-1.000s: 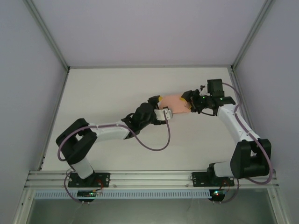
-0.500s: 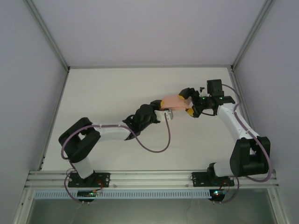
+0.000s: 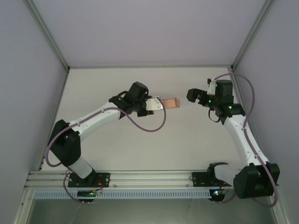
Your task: Assemble paper box
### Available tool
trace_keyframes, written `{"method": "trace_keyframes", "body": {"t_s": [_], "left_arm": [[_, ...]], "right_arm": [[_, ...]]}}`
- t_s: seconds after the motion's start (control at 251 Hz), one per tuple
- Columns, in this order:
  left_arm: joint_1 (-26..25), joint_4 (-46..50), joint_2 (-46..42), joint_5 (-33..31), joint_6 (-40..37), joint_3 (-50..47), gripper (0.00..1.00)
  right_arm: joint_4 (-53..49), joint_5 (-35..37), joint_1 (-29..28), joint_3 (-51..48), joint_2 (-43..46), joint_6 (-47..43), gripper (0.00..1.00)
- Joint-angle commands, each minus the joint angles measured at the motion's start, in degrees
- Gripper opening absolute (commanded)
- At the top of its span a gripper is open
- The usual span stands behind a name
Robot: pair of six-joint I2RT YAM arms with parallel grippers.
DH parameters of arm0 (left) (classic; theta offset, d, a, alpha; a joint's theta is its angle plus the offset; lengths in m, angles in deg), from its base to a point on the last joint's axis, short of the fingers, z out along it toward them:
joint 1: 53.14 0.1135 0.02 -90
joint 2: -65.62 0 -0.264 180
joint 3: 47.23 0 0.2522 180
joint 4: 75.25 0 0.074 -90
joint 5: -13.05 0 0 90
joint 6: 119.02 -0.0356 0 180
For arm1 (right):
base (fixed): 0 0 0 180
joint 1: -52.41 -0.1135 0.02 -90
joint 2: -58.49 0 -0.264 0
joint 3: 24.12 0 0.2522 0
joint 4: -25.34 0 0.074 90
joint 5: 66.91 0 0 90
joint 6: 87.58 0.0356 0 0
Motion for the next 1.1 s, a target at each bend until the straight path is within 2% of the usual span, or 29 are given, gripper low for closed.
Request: {"method": "trace_keyframes", "body": {"t_s": [0.0, 0.263, 0.539, 0.726, 0.782, 0.922, 1.05, 1.094], "left_arm": [[-0.29, 22.83, 2.24, 6.3, -0.98, 3.58, 0.35], [0.47, 29.03, 10.1, 3.11, 3.33, 8.65, 0.4], [0.92, 30.03, 16.01, 2.21, 5.45, 11.47, 0.41], [1.09, 28.82, 16.49, 3.16, 5.12, 11.53, 0.41], [1.14, 28.8, 16.65, 3.41, 5.19, 11.61, 0.41], [1.12, 28.16, 17.07, 3.36, 5.62, 11.69, 0.41], [1.23, 27.69, 17.19, 3.5, 5.89, 11.61, 0.41], [1.21, 27.34, 17.15, 3.55, 6.19, 11.68, 0.41]], "right_arm": [[1.81, -0.03, -1.41, -2.52, 2.37, -11.15, 0.99], [-0.63, -5.45, -6.1, -4.01, 2.28, -16.03, 0.99], [-3.12, -6.57, -13.79, -3.06, -5.39, -20.51, 0.78], [-3.3, -7.83, -15.74, -0.56, -12.75, -20.77, 0.6], [-3.13, -7.49, -16.48, 0.29, -14.31, -20.88, 0.5], [-4.46, -7.67, -17.87, 2.5, -17.5, -20.95, 0.34], [-7.45, -4.17, -18.93, 5.02, -19.28, -20.18, 0.06], [-8.84, -3.22, -19.22, 6.08, -19.59, -19.01, 0.01]]}}
